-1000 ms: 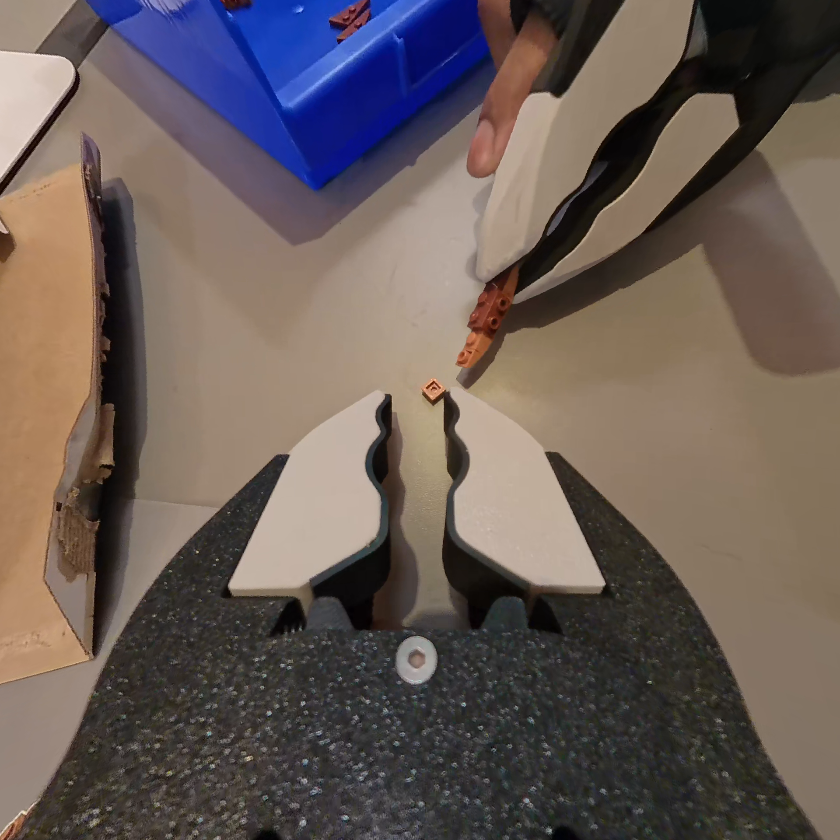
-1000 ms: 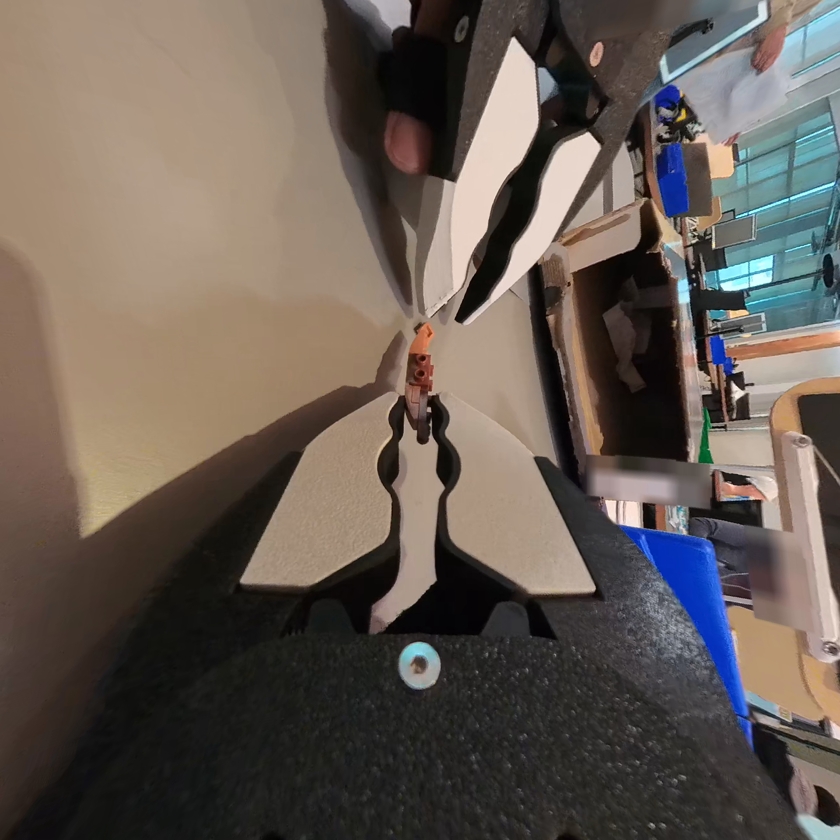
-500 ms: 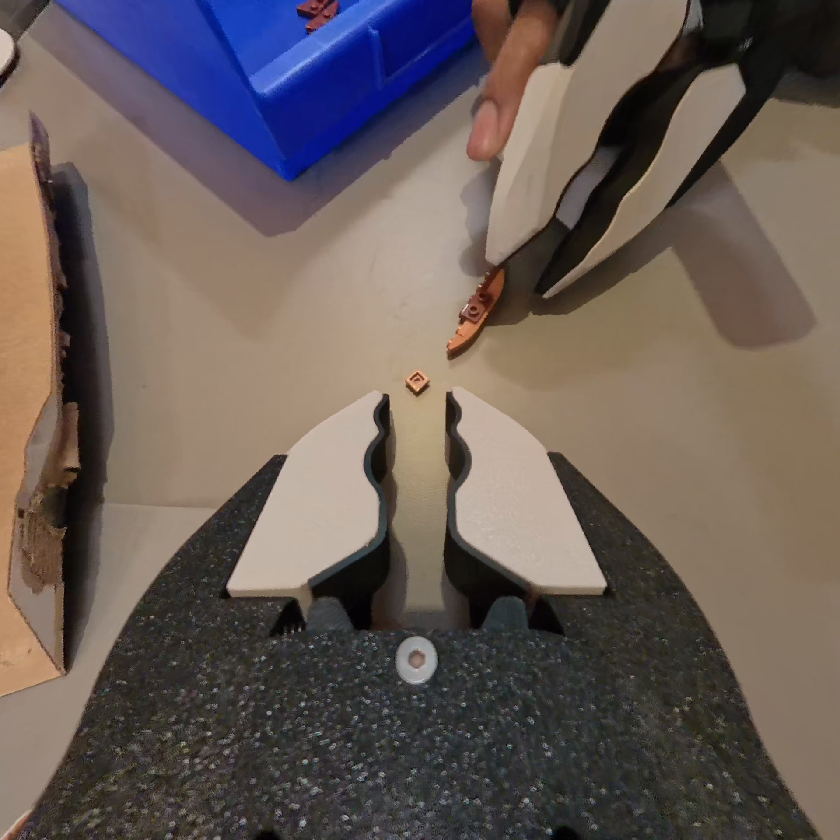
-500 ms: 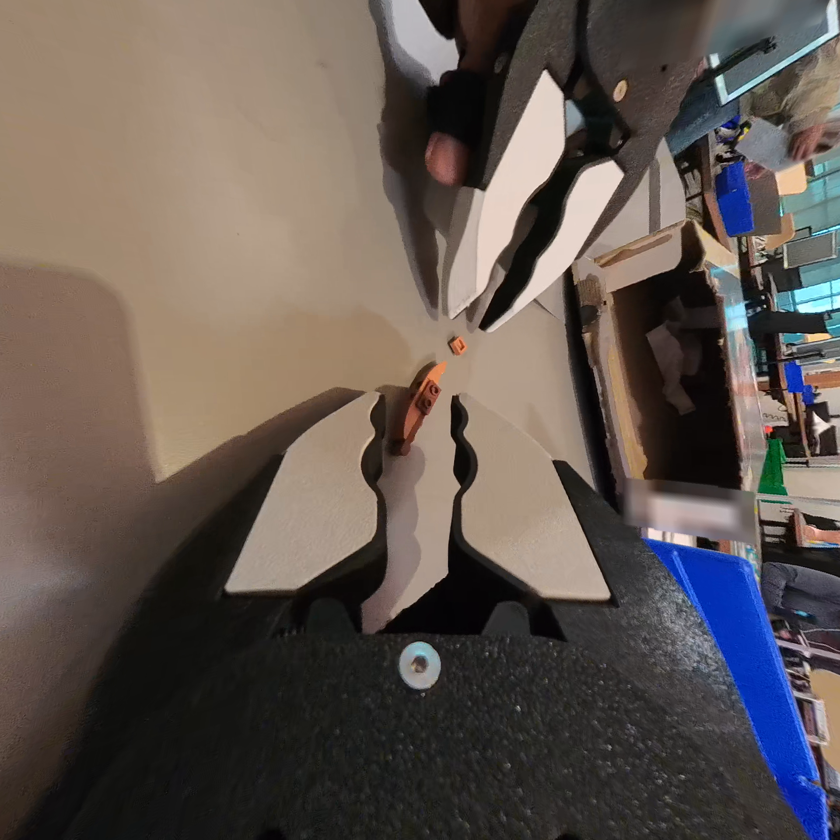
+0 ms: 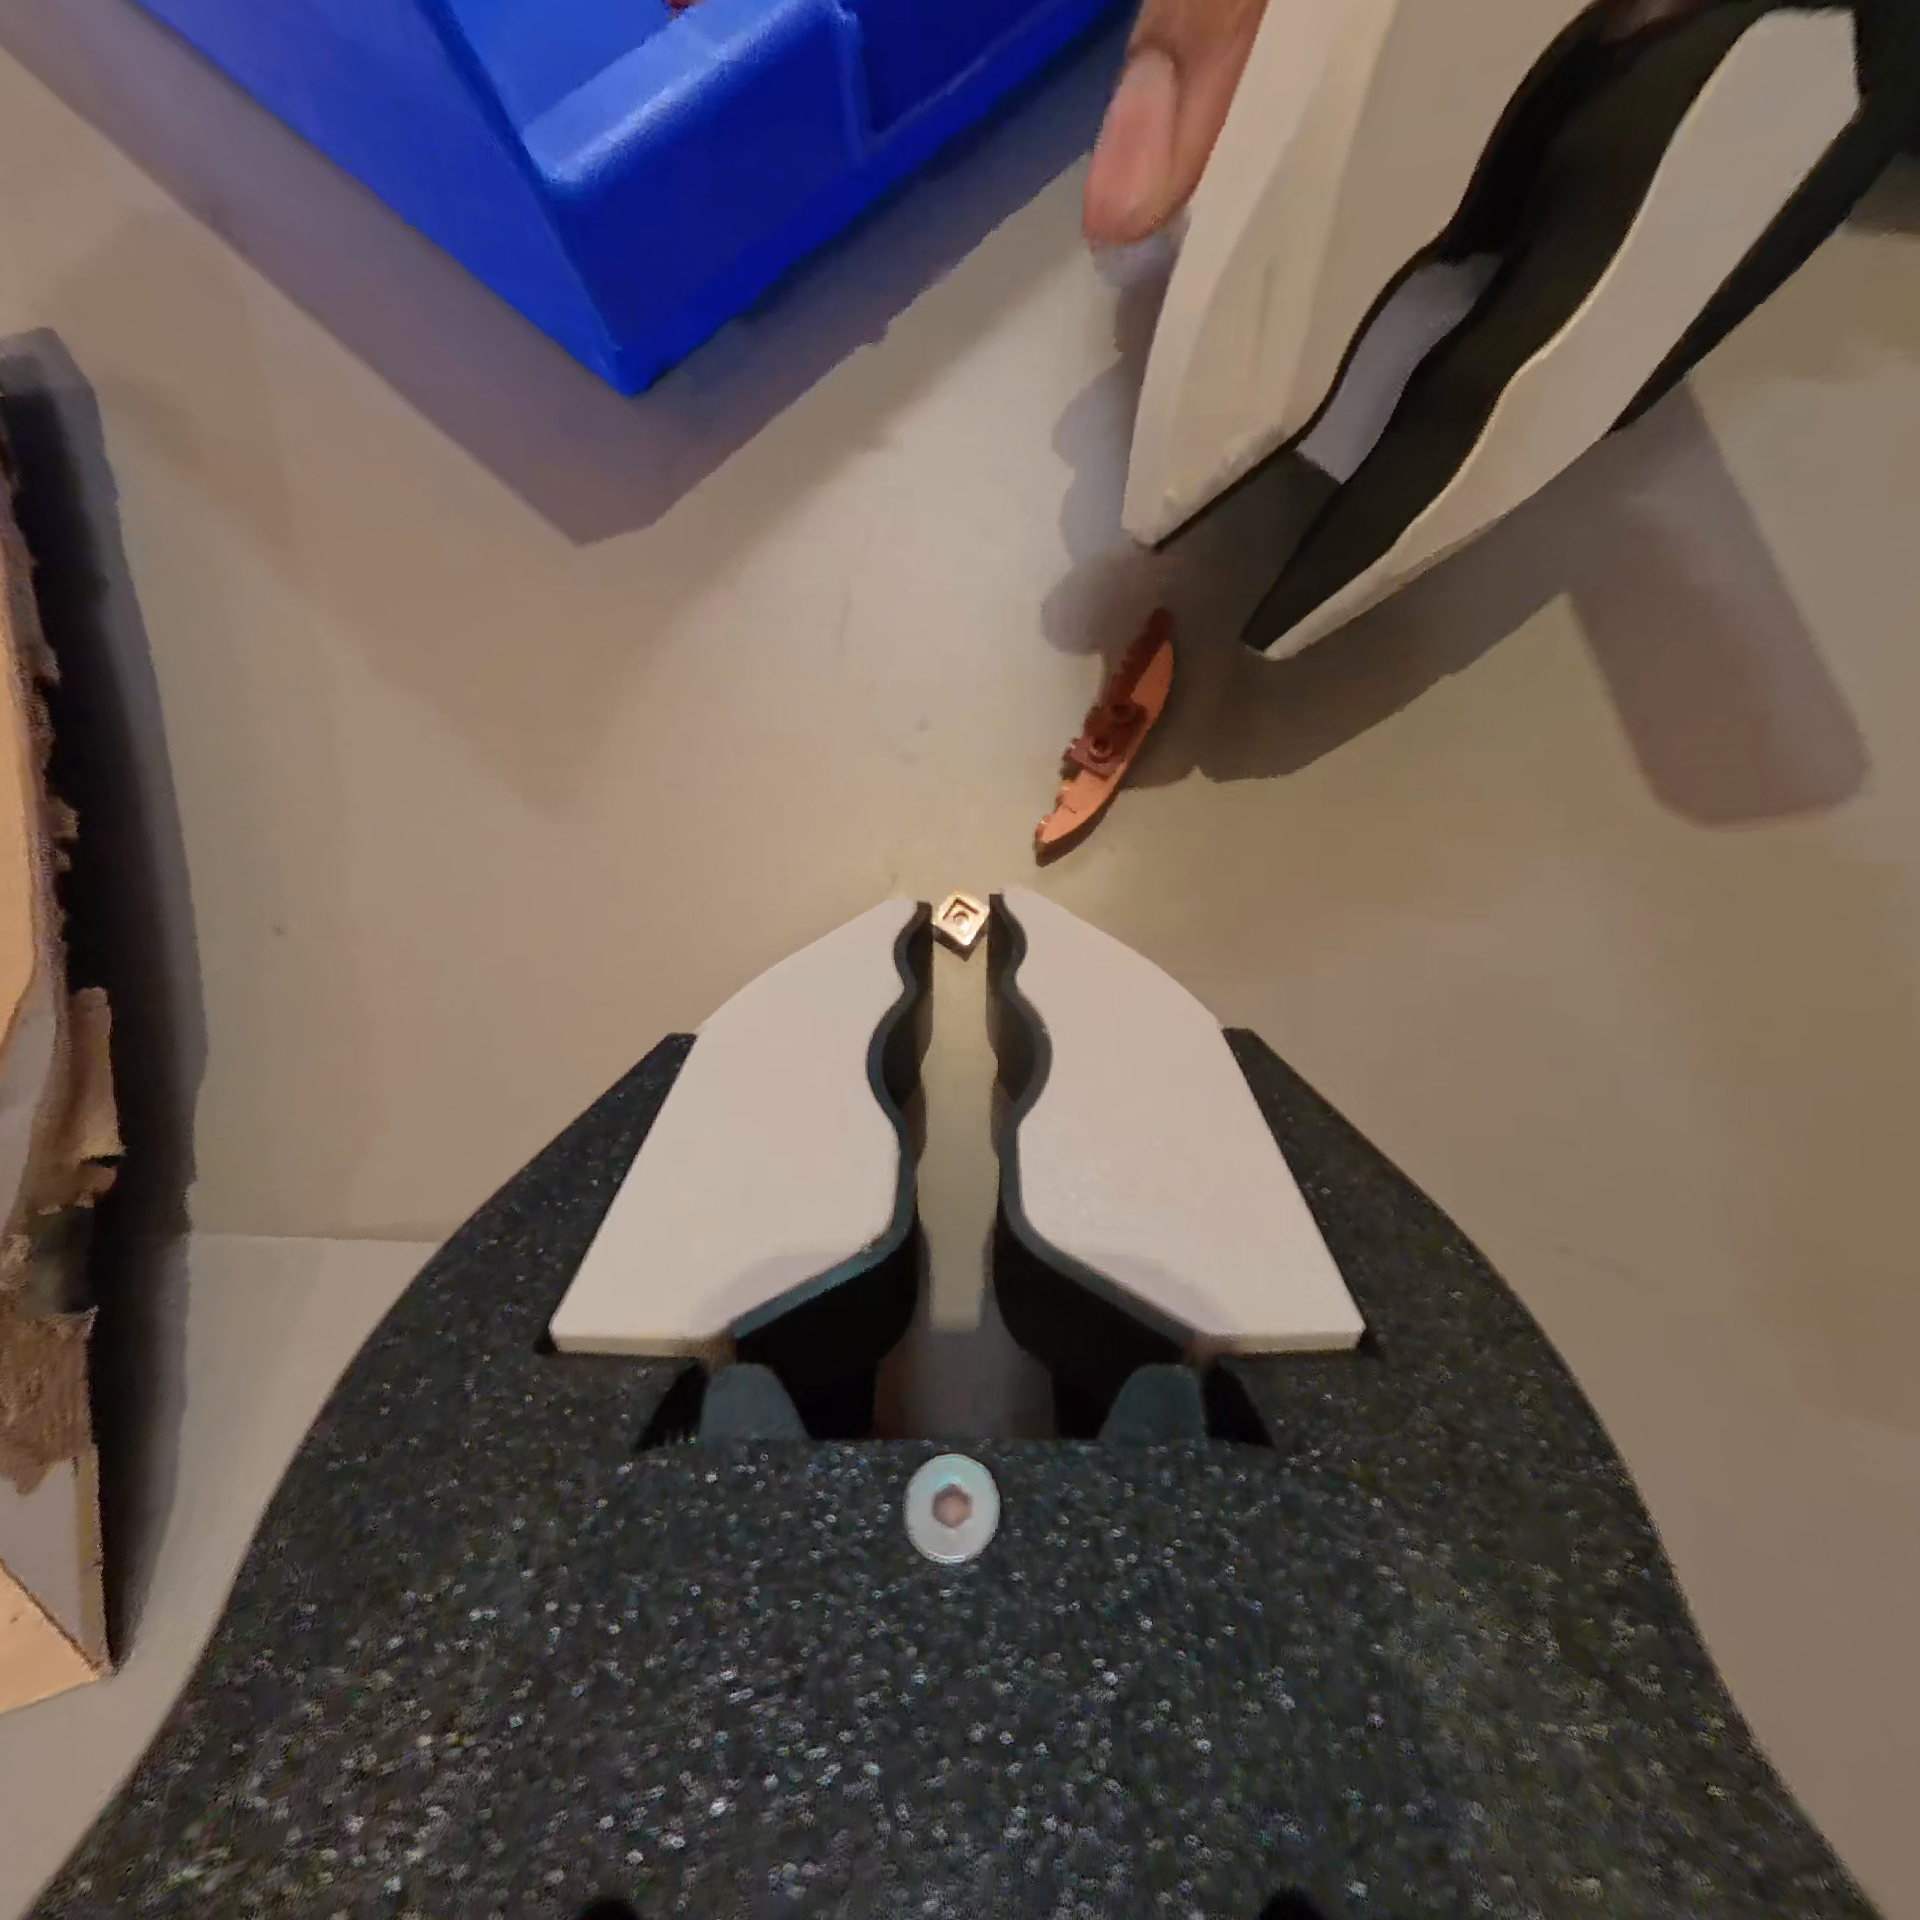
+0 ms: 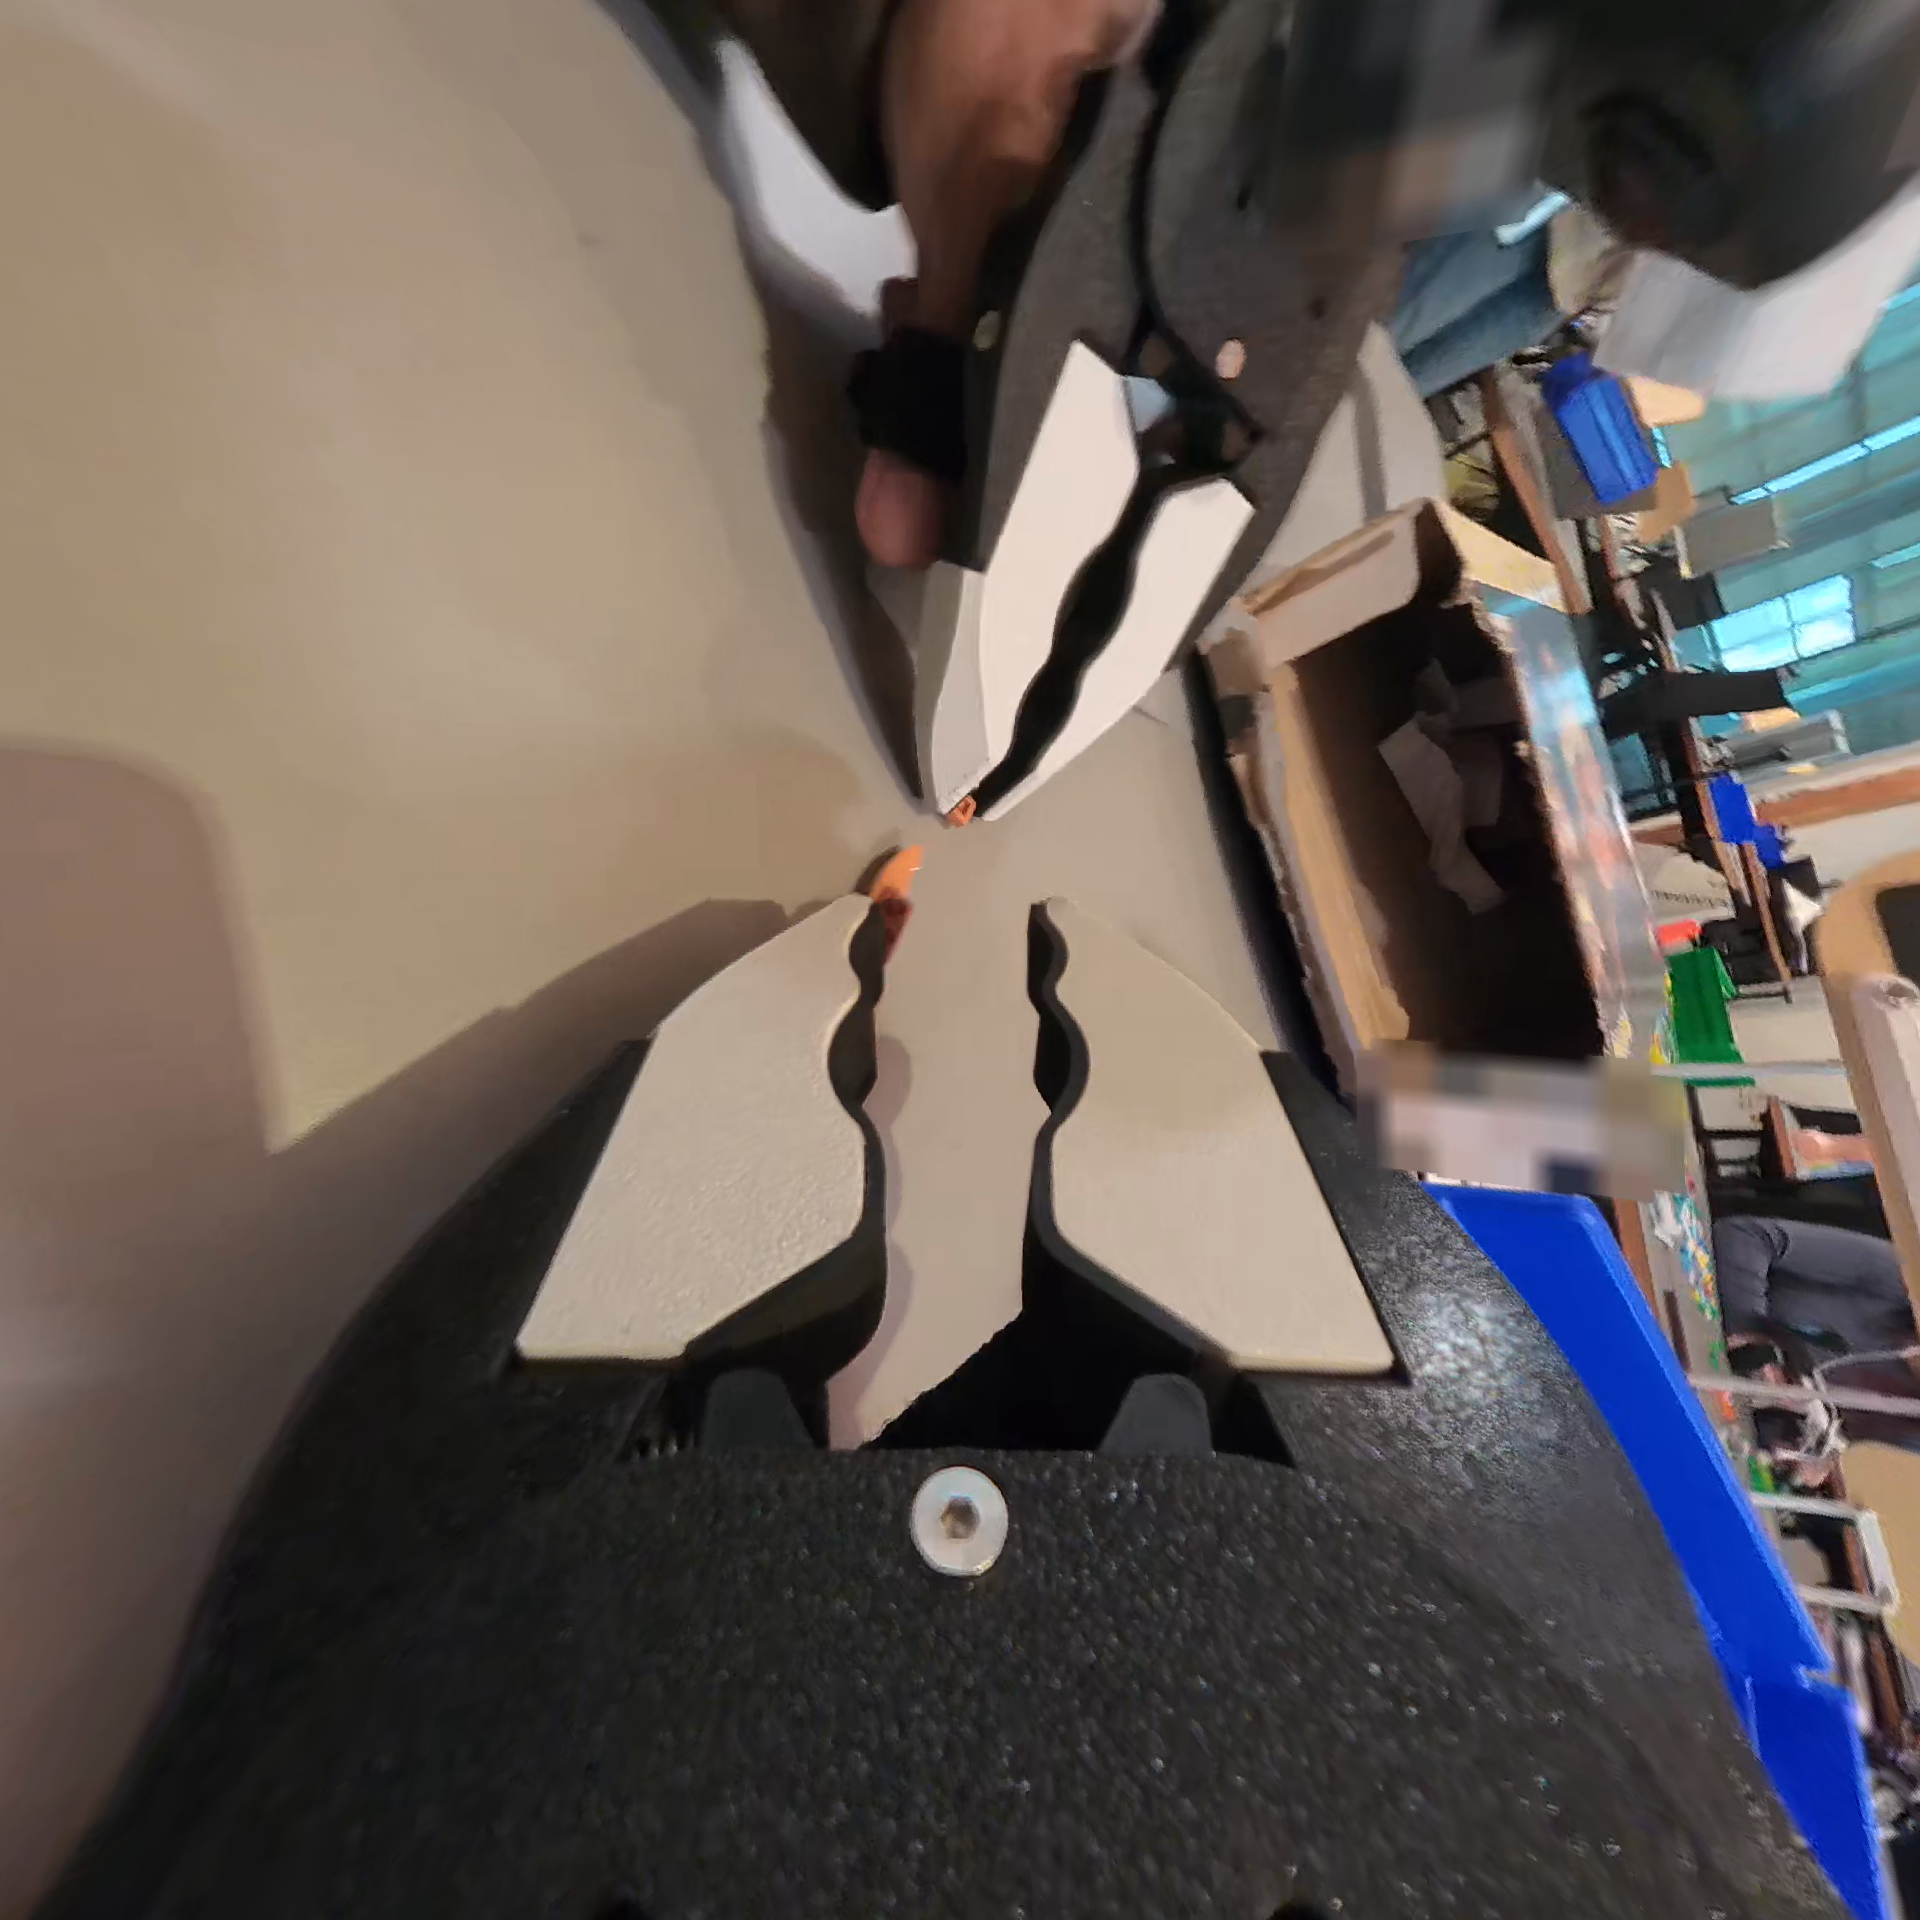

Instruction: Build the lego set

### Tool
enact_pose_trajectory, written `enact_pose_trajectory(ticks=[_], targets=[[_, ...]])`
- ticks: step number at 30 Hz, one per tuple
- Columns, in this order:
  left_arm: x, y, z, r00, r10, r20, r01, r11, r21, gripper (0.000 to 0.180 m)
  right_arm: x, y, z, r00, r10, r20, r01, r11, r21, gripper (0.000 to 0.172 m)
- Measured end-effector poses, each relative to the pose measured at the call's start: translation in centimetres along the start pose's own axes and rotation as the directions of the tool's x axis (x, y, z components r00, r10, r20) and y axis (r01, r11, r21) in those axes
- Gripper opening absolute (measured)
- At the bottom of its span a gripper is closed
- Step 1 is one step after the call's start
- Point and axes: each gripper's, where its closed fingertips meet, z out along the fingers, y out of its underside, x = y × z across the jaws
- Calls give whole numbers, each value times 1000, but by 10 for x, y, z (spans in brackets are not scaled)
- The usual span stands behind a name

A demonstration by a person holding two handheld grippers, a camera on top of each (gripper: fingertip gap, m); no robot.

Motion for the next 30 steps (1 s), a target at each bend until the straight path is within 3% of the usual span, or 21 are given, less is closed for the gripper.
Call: enact_pose_trajectory(ticks=[1, 4, 7, 9, 17, 30], targets=[[0, -5, -3, 1000, -25, -5, 25, 999, 39, 10, 3, -1, 0, 1000, 18, -11, -18, 1000, 10, 26], [7, -37, -18, 981, -155, -114, 180, 948, 263, 10, 17, -9, -1, 992, 93, -89, -88, 994, 64, 25], [17, -71, -39, 936, -212, -279, 325, 823, 465, 9, 28, -22, -4, 976, 154, -155, -132, 980, 146, 23], [22, -84, -49, 900, -225, -373, 405, 749, 525, 10, 35, -29, -7, 967, 134, -218, -96, 979, 180, 21], [33, -96, -54, 735, -281, -618, 639, 592, 491, 10, 50, -43, -21, 897, -39, -440, 116, 982, 148, 18], [30, -100, -54, 605, -336, -722, 770, 476, 424, 9, 53, -47, -23, 839, -156, -521, 231, 969, 83, 8]])
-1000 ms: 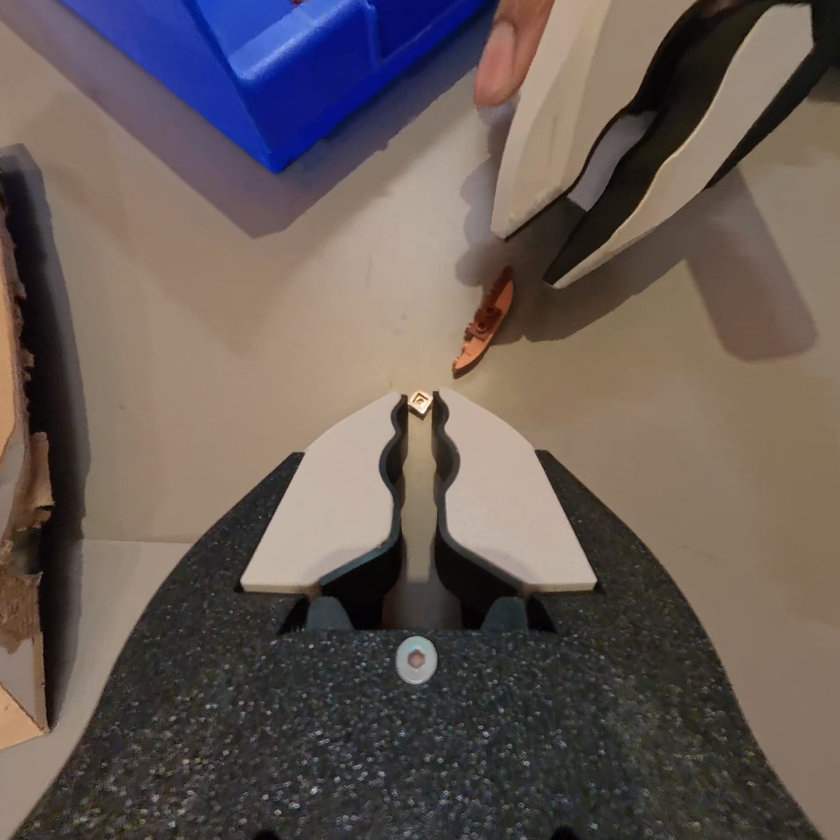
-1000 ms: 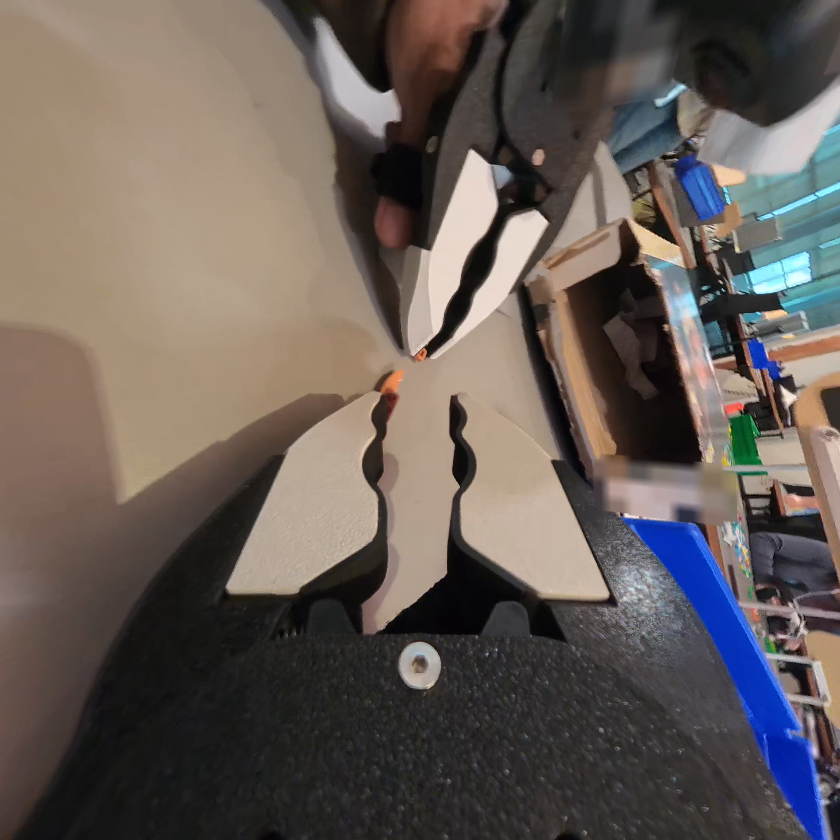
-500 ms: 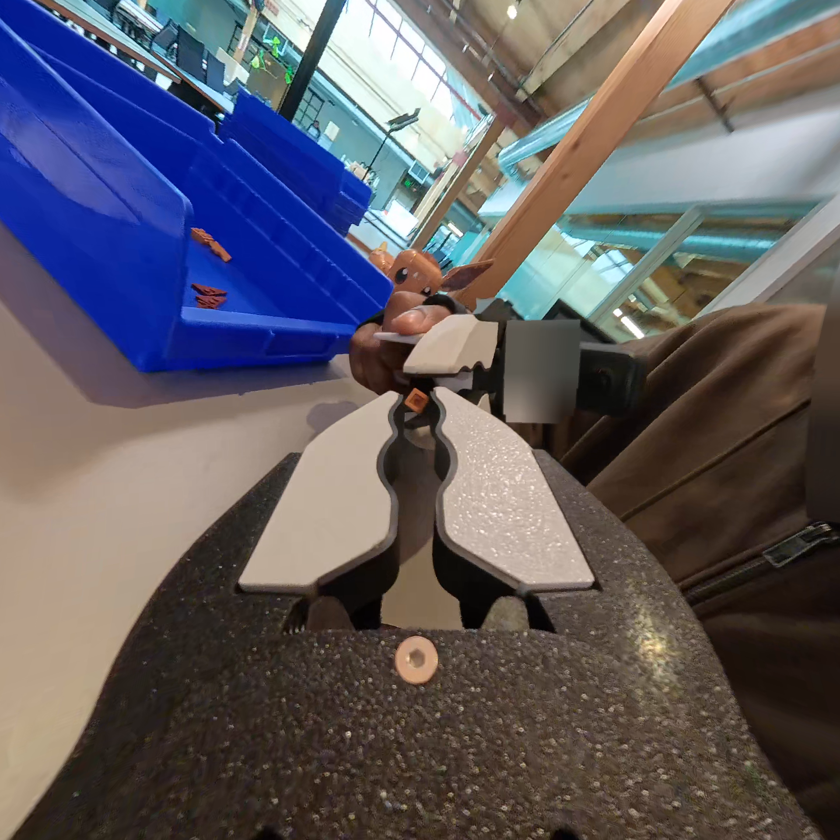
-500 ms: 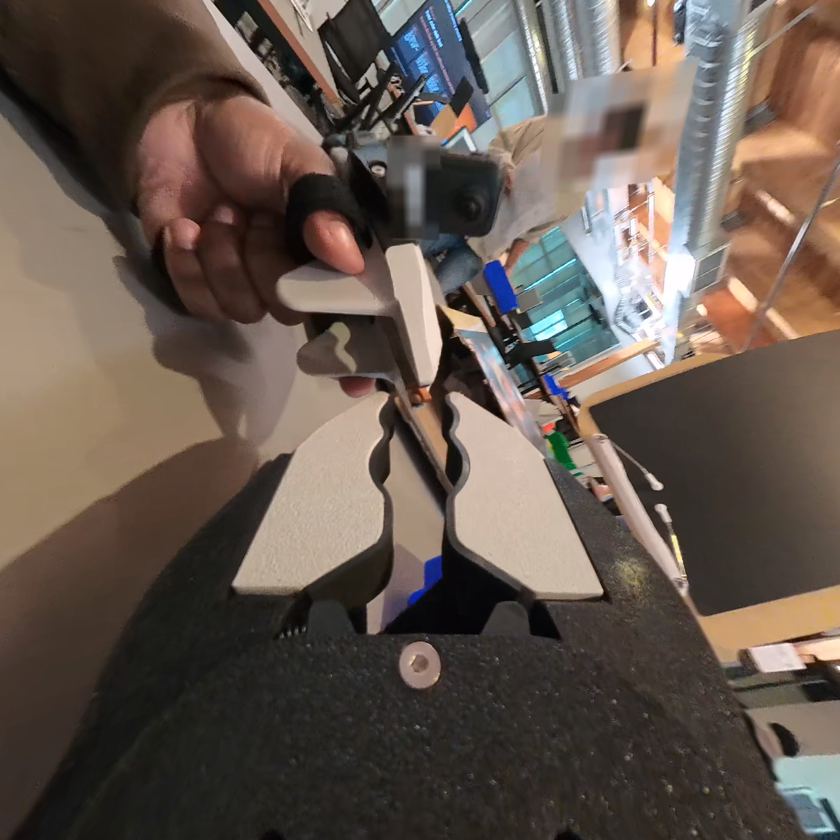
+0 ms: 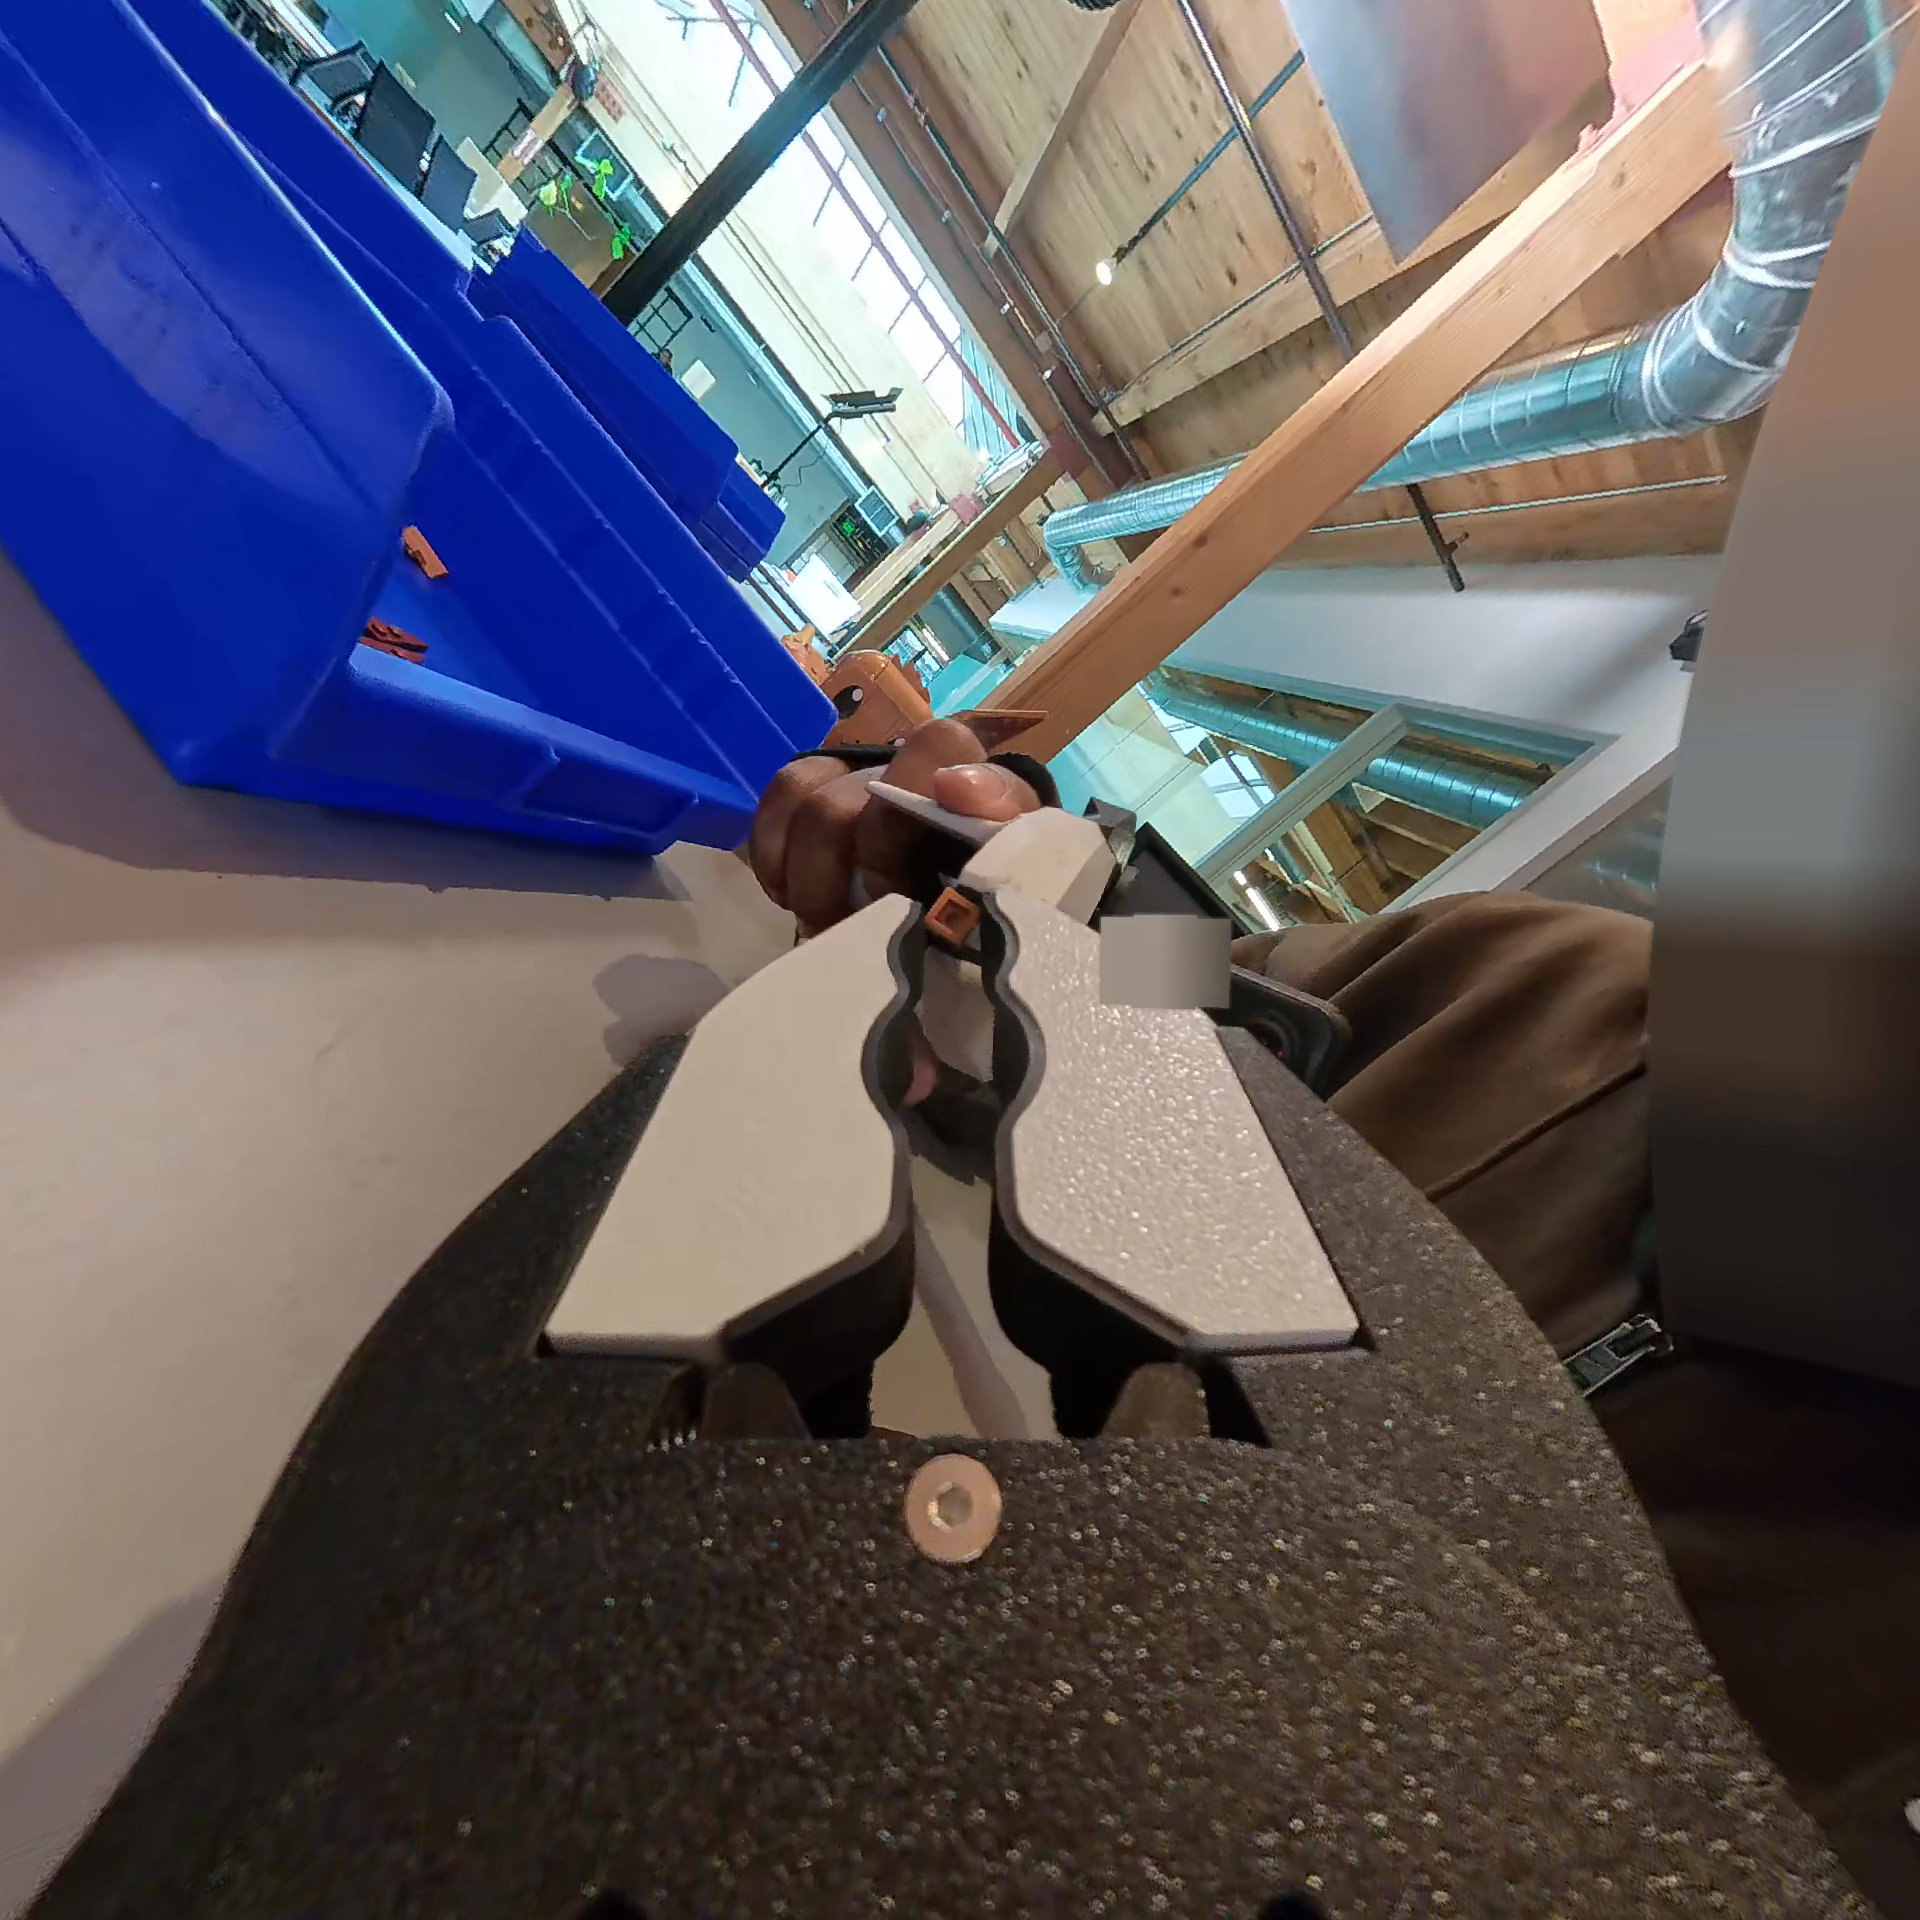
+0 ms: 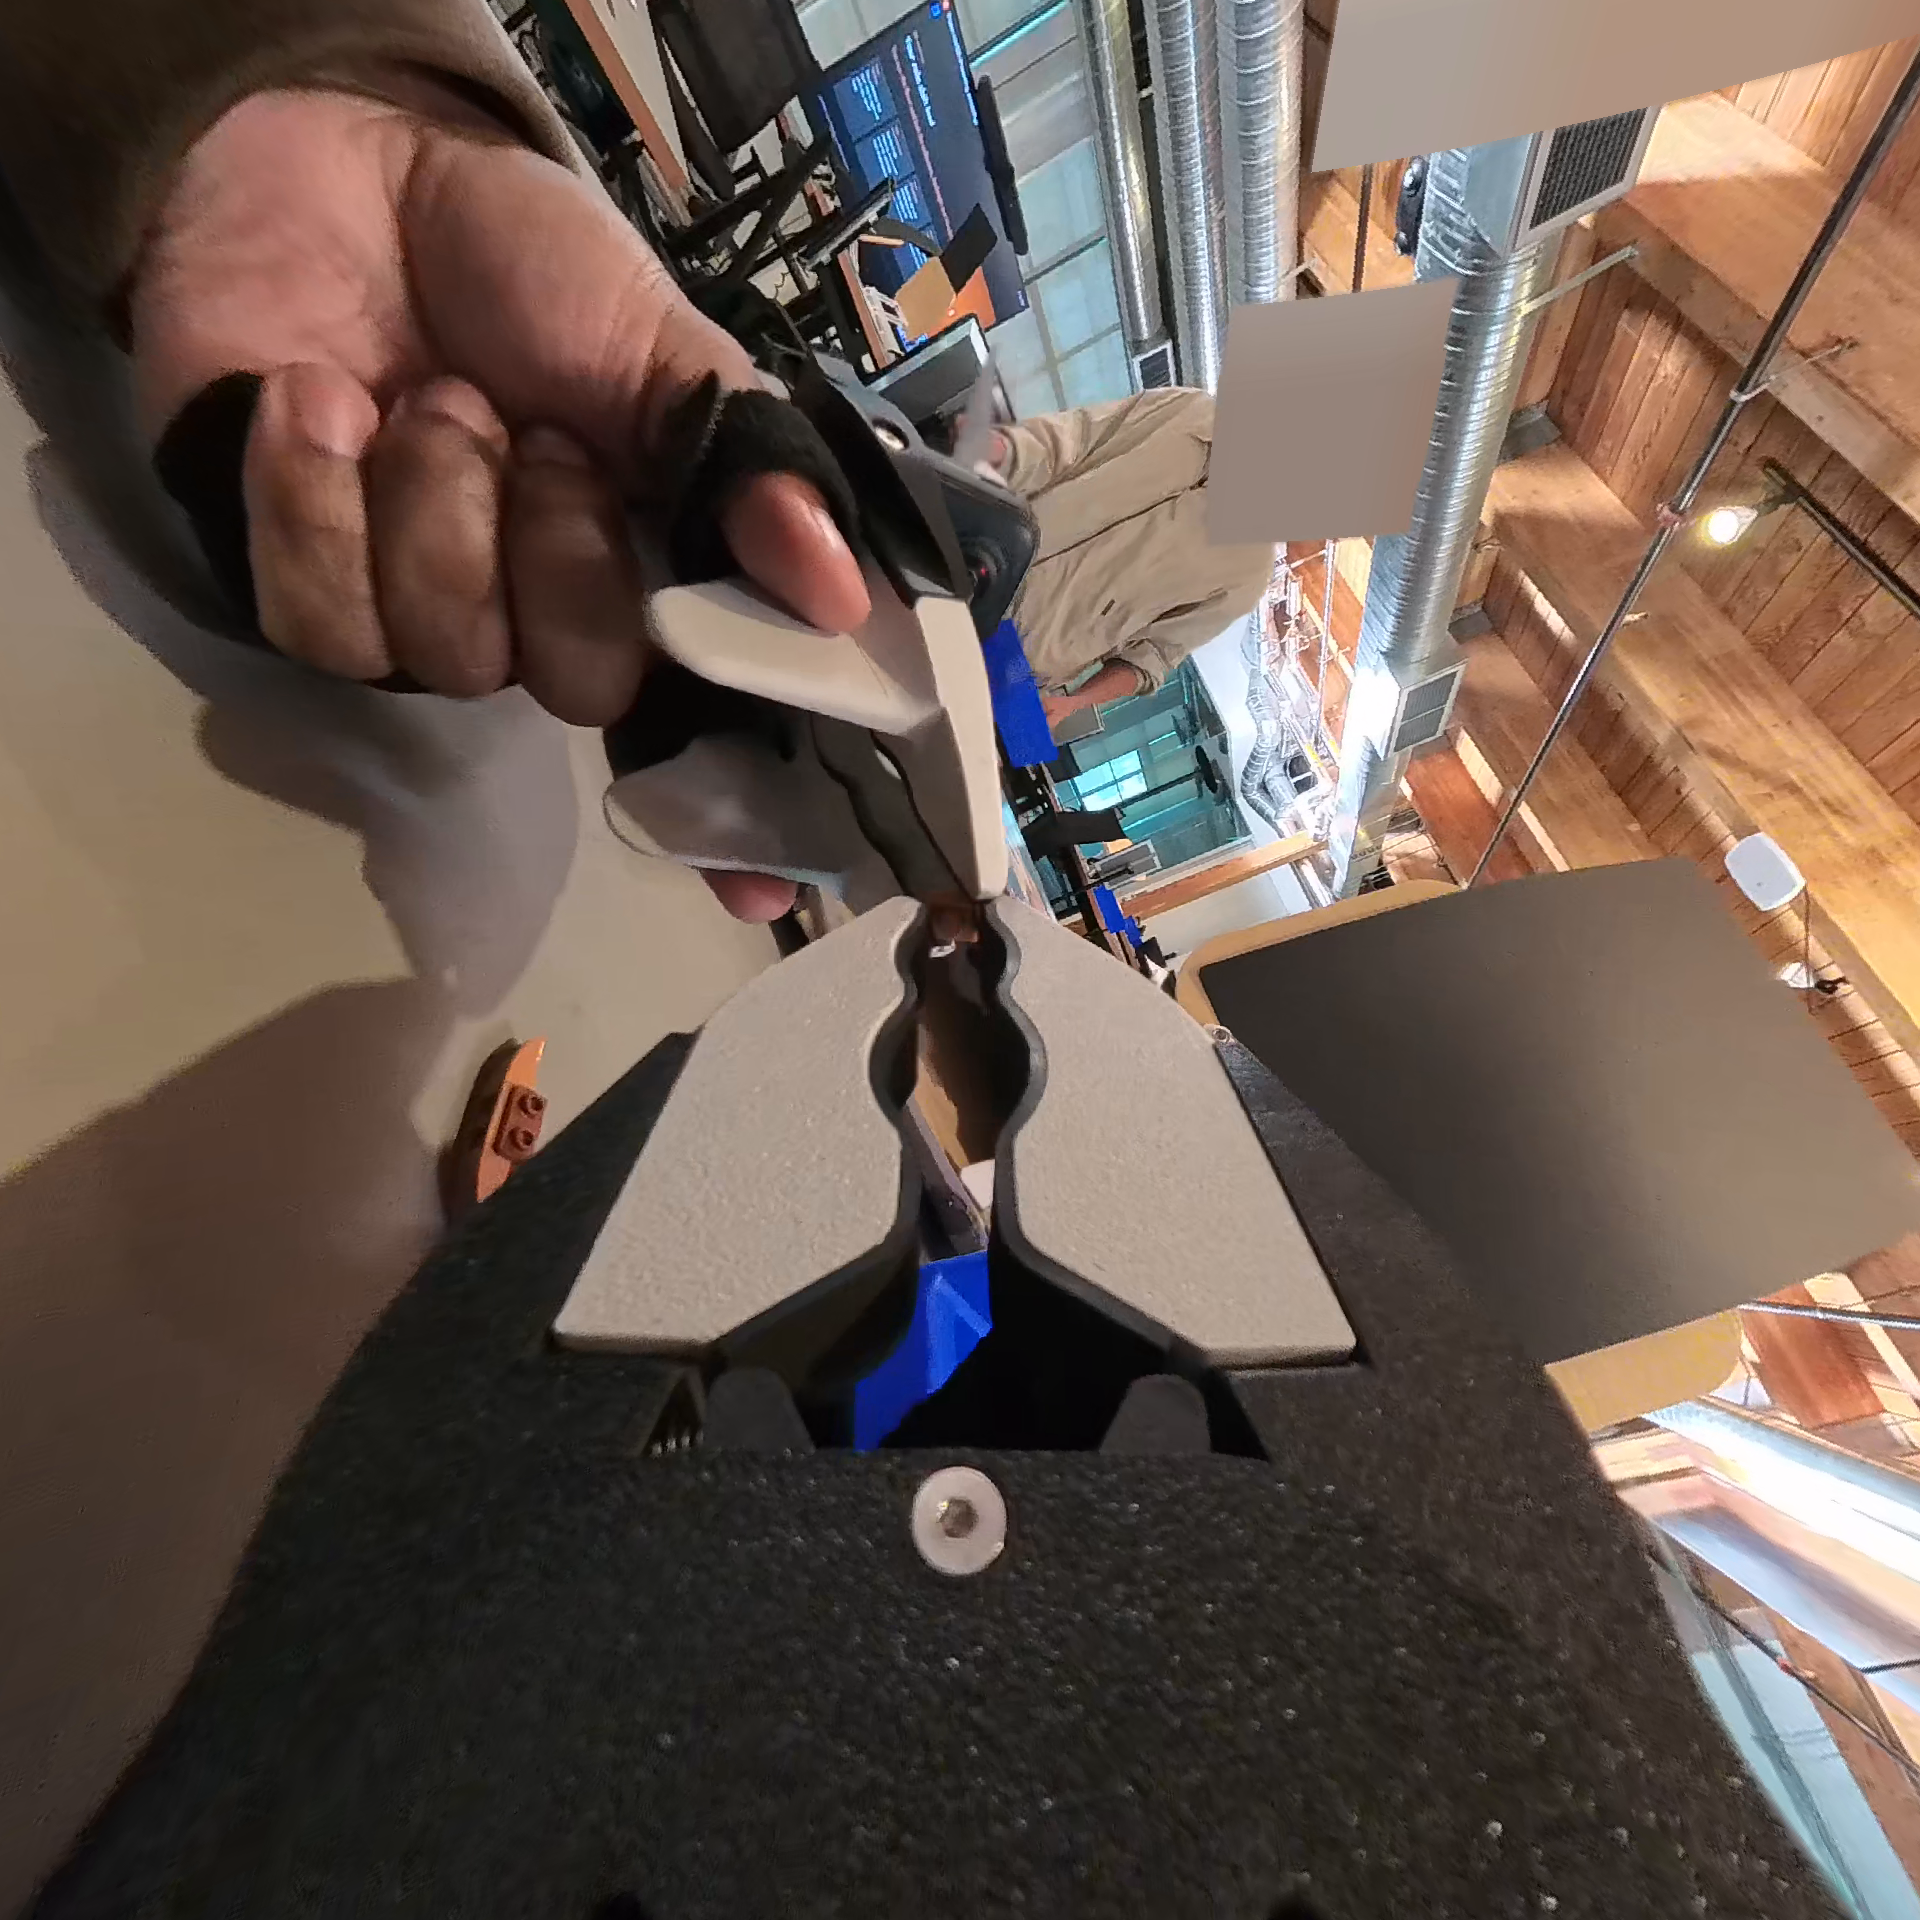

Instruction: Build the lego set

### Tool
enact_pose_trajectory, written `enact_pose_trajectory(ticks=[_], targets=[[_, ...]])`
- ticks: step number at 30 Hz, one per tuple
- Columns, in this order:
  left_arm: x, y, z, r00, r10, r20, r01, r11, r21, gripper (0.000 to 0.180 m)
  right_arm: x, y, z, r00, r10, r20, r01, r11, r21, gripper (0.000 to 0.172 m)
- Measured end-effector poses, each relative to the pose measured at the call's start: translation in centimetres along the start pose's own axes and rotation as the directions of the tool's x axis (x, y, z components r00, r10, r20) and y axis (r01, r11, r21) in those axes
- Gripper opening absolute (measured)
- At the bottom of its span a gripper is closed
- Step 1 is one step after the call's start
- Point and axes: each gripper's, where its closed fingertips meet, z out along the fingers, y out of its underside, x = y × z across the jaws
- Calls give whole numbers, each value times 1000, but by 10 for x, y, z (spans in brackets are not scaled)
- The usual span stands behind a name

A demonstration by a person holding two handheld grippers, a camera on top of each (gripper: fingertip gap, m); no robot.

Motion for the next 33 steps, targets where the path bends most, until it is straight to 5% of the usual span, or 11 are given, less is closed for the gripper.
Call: enact_pose_trajectory(ticks=[25, 29, 33], targets=[[0, -1, 2, 995, -98, -29, 99, 994, 49, 10, 3, 1, 2, 998, -59, -29, 59, 998, -19, 7], [-2, 1, 1, 1000, 2, 29, -2, 1000, -2, 12, 4, 3, 0, 1000, 8, -4, -8, 1000, -15, 7], [-30, 16, -12, 938, 239, 249, -175, 951, -254, 30, 11, 15, -4, 990, 139, 38, -138, 990, -29, 7]])
